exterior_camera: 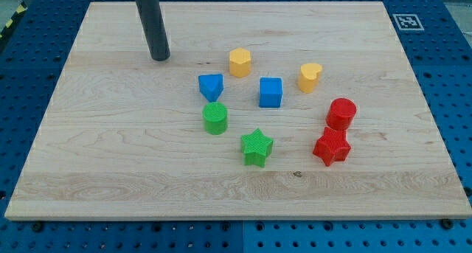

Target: Nudge the blue triangle to right

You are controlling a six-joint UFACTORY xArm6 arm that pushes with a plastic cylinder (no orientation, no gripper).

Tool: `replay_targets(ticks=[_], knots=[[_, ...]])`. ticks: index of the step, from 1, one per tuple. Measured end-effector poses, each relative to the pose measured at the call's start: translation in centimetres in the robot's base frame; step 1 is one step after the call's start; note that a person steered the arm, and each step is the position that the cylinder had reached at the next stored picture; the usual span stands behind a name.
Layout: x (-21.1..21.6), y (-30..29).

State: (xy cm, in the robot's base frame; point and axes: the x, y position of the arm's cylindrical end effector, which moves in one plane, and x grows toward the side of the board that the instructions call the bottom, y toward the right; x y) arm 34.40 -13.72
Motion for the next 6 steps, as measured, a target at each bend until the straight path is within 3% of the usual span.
replay_targets(ticks=[1,4,6], knots=[[0.0,0.0],[6.0,6.6],[5.8,6.6]])
